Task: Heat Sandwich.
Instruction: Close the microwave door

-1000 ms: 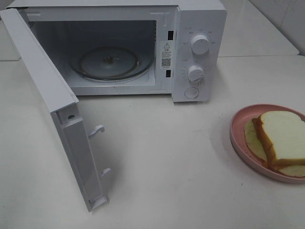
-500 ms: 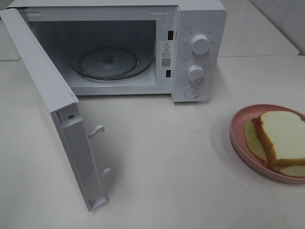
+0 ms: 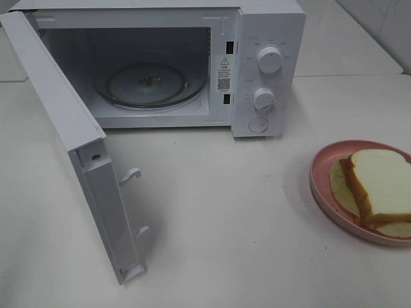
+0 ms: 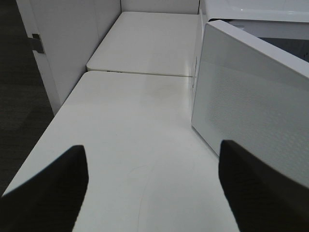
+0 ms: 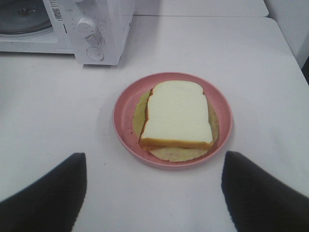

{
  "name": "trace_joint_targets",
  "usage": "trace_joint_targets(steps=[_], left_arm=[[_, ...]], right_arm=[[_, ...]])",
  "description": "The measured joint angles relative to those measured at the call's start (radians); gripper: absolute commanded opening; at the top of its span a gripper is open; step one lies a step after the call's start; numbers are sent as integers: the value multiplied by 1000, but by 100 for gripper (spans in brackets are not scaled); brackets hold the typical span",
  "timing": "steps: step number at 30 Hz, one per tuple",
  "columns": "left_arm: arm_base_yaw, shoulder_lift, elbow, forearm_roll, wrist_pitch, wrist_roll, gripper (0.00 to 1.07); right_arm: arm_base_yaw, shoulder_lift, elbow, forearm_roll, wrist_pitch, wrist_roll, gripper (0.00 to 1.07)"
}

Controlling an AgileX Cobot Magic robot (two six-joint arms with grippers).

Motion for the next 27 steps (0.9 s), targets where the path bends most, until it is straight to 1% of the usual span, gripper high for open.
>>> trace_joint_targets(steps=[2,3,5,6,8,10,11,13,16,18,19,20,21,23,24,26,27], left_arm=[[-5,55,41,-12,-109,0,71],[-5,55,41,-12,-109,0,71],[-22,86,68,-16,-198,0,71],[-43,116,99,-19,-286,3,71],[-54,129,111,-19,-319,4,71],[-83,165,139,-19,-391,6,71],[-112,202,162,-19,-449,8,71],[-124,220,169,-19,-477,8,71],[-175,322,186,-19,-565,8,71],[-184,345,187,-19,-581,8,71],[-194,408,188,-19,-626,8,69],[-195,436,188,-19,-650,8,67],[-195,436,188,-19,-650,8,67],[-196,507,188,-19,-695,8,60],[-196,580,188,-19,-750,8,53],[-196,644,188,-19,-804,8,46],[-196,644,188,-19,-804,8,46]], right_arm=[[0,0,0,0,0,0,76],[0,0,0,0,0,0,76],[0,0,0,0,0,0,76],[0,0,0,0,0,0,76],[0,0,0,0,0,0,76],[0,0,0,0,0,0,75],[0,0,0,0,0,0,75],[0,0,0,0,0,0,75],[0,0,0,0,0,0,75],[0,0,0,0,0,0,75],[0,0,0,0,0,0,75],[0,0,0,0,0,0,75],[0,0,0,0,0,0,75],[0,0,0,0,0,0,75],[0,0,0,0,0,0,75],[0,0,0,0,0,0,75],[0,0,0,0,0,0,75]])
